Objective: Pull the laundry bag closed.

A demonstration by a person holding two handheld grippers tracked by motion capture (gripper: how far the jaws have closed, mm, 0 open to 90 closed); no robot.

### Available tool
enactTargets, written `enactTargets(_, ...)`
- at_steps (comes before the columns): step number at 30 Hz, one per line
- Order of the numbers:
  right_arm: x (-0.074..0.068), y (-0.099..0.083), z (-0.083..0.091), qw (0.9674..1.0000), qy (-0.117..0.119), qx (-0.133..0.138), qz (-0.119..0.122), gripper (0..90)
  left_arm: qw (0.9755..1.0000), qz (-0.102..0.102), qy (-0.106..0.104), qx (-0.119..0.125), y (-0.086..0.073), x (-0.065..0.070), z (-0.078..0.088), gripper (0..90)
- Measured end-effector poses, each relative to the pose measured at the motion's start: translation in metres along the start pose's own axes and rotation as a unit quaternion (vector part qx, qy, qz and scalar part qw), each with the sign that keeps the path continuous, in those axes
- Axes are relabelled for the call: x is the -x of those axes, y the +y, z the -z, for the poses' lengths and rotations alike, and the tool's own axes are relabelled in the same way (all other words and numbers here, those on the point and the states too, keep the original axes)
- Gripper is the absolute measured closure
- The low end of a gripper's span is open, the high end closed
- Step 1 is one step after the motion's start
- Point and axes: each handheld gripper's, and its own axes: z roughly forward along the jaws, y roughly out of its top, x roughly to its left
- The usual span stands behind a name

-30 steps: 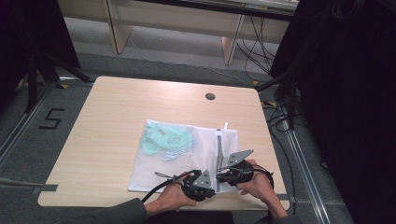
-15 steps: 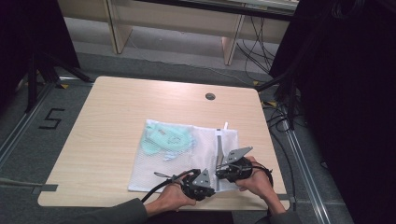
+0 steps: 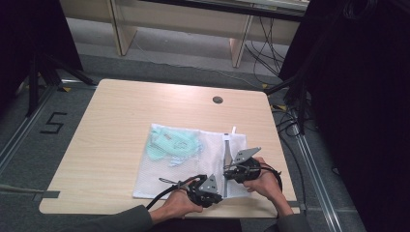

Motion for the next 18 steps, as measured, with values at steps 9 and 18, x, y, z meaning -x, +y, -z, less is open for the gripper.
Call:
enactTargets(9,0.0053,0.0026,-0.002,0.9999,-0.008,0.009,0.001,86.6,1.0,0.004,-0.002,0.004,0.0005,0.0,0.0008,88.1)
enactTargets(18,0.0107,0.0028,-0.0025,0.9998,-0.016,0.009,-0.003,86.6,1.0,0.0,-0.002,-0.004,-0.0001,0.0001,0.0012,88.1)
